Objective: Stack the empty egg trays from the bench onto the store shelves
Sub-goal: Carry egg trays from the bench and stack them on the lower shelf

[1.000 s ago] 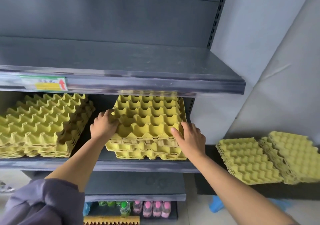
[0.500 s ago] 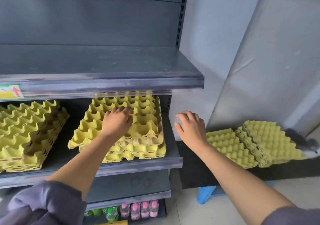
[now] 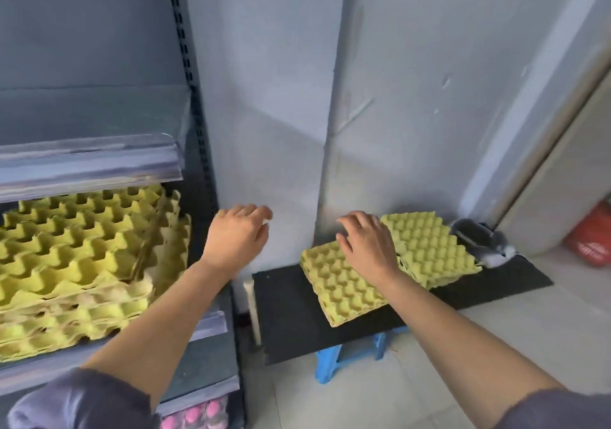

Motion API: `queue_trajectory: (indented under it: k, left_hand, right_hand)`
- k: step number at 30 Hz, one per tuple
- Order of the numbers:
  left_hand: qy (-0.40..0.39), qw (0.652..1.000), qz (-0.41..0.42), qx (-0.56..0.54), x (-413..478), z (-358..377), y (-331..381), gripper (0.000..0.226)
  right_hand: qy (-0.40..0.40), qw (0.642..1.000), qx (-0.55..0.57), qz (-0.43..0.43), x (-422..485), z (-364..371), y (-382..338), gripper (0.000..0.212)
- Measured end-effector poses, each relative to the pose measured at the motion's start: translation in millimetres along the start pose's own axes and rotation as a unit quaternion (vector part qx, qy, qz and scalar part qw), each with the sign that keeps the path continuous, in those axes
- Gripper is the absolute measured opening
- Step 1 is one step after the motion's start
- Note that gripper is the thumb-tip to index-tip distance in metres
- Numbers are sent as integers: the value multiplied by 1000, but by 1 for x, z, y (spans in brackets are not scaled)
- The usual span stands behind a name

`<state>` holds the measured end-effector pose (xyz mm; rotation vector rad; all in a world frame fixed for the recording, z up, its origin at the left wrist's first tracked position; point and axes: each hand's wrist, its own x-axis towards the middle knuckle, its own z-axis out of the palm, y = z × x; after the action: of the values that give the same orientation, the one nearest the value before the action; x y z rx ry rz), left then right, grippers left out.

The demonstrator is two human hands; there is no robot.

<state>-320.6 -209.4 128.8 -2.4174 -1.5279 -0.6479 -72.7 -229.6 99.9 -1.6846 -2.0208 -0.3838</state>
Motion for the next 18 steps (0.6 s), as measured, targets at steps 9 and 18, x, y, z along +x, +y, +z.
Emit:
queue_trajectory:
  k: [9,18]
  left_hand:
    - [33,992,89,-84,81,80,144,32]
    - [-34,983,138,-119,179,170,206,31]
  right_hand:
    - [-61,991,-36,117,-34,-3,166,30]
    - [-120,977,-47,171,-9,28,285,32]
